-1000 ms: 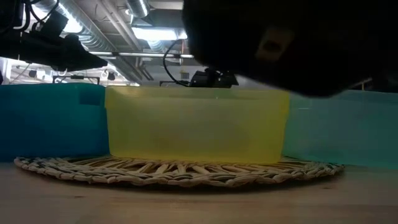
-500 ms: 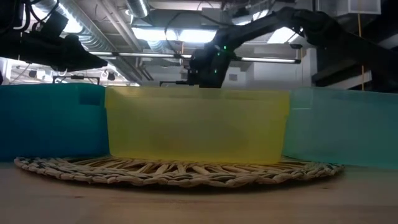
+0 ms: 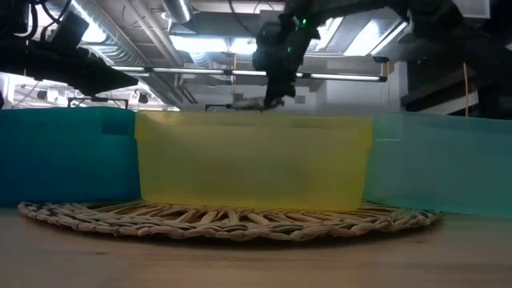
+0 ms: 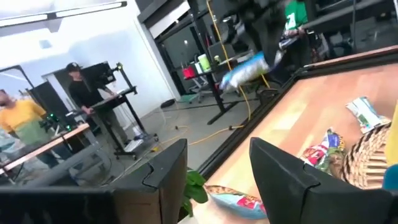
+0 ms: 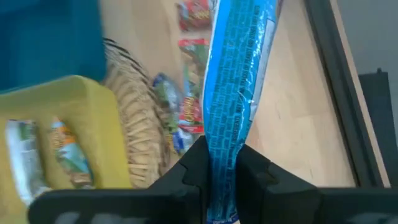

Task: Pick and place Granola Bars by type
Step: Put the blue granola bar into the blue bin

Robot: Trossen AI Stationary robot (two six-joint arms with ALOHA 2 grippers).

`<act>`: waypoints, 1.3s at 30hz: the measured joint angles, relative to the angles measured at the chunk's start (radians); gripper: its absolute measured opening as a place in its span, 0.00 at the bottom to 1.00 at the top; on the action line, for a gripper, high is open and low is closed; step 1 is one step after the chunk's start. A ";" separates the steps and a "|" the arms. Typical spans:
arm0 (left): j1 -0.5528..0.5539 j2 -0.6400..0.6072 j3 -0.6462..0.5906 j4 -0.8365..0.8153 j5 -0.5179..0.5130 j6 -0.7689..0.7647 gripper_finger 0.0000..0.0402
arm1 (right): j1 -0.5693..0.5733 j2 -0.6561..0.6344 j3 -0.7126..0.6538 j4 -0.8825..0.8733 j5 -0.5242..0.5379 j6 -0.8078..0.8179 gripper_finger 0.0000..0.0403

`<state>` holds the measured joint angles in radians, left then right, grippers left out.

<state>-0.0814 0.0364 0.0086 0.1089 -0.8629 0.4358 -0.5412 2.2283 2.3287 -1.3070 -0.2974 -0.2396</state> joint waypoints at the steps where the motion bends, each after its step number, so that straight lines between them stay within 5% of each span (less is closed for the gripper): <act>1: 0.000 0.000 0.000 0.000 0.000 -0.010 0.42 | 0.008 -0.013 0.000 0.000 0.000 0.012 0.14; 14: 0.000 0.000 0.000 0.110 0.024 -0.607 0.42 | 0.164 -0.150 0.000 0.057 -0.016 0.010 0.14; 22: 0.001 0.000 0.000 0.207 0.043 -0.737 0.42 | 0.202 -0.157 -0.052 0.084 -0.072 -0.011 0.14; 27: 0.001 0.006 0.001 0.206 0.073 -0.744 0.42 | 0.196 -0.241 -0.226 0.179 -0.098 -0.055 0.14; 32: 0.001 0.049 0.024 0.226 0.128 -0.789 0.42 | 0.180 -0.404 -0.516 0.456 -0.135 -0.059 0.14; 39: 0.001 0.279 0.241 0.225 0.174 -0.620 0.42 | 0.182 -0.616 -0.873 0.920 -0.127 -0.051 0.14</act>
<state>-0.0803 0.3151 0.2499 0.3337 -0.6884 -0.1839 -0.3587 1.6120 1.4560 -0.3869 -0.4245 -0.2908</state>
